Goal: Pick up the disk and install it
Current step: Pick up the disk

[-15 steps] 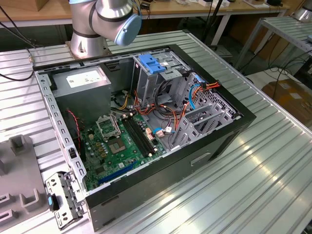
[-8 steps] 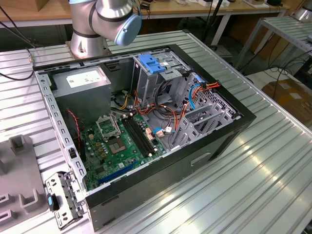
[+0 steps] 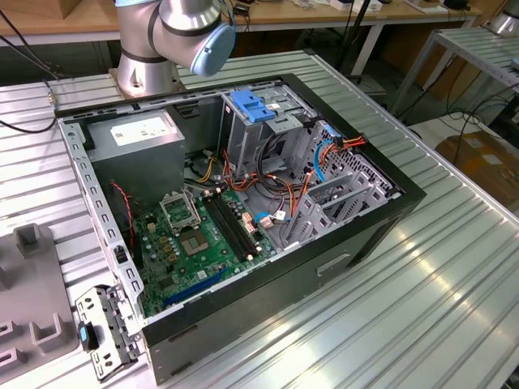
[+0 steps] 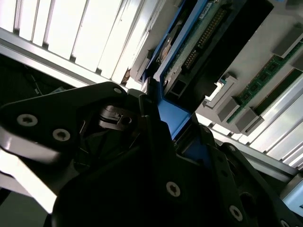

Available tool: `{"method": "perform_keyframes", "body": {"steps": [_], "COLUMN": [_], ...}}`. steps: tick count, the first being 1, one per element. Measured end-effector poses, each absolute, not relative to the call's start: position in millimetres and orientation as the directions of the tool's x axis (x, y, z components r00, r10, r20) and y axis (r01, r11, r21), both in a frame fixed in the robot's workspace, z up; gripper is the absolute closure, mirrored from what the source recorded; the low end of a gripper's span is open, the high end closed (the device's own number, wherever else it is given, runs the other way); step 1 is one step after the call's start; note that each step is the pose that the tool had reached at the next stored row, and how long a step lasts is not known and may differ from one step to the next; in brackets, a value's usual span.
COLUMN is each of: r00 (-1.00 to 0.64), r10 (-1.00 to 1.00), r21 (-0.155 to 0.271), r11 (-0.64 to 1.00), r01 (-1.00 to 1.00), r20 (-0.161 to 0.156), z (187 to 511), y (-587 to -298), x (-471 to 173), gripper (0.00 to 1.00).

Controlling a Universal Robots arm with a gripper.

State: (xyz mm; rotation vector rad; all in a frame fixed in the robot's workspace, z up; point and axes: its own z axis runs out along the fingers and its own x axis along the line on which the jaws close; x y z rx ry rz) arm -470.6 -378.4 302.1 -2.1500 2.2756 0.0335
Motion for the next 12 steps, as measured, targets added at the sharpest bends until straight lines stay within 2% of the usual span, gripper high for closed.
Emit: {"method": "perform_keyframes", "body": {"steps": [12], "r00": [-0.056], "r10": [-0.998], "r21": [0.008], "r11": [0.056], "r01": [-0.998], "r20": [-0.023], "z": [300.6], "y": [-378.4], "x": [-470.6], "gripper": [0.63]}}
